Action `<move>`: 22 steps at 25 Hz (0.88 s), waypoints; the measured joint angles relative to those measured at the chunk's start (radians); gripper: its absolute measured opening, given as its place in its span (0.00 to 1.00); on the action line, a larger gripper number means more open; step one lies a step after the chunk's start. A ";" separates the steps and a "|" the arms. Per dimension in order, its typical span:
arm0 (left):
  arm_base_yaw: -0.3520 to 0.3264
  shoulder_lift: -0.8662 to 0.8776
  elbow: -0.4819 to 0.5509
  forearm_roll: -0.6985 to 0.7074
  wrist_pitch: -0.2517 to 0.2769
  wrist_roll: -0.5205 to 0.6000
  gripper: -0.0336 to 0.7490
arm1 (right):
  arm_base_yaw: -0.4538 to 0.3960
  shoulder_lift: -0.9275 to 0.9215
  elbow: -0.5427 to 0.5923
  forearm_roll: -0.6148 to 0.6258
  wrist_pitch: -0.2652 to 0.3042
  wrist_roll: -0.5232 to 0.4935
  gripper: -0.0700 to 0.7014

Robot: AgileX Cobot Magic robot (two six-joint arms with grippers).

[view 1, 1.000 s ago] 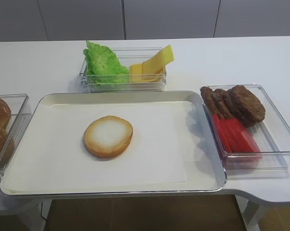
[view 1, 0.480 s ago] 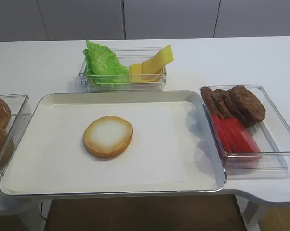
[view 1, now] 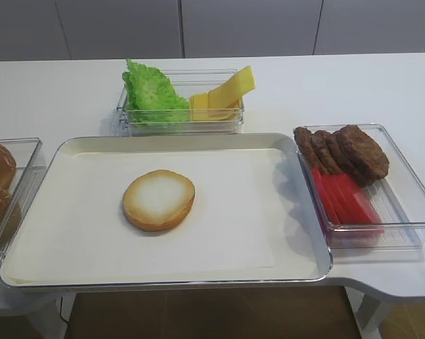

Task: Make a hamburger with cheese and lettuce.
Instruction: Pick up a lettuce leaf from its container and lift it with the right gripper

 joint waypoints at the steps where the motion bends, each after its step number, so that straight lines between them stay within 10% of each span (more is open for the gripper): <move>1: 0.000 0.000 0.000 0.000 0.000 0.000 0.49 | 0.000 0.000 -0.004 0.027 -0.039 0.002 0.62; 15: 0.000 0.000 0.000 0.000 0.000 0.000 0.49 | 0.000 0.422 -0.201 0.224 -0.346 -0.120 0.62; 22: 0.000 0.000 0.000 0.000 0.000 0.000 0.49 | 0.000 0.671 -0.348 0.294 -0.396 -0.241 0.62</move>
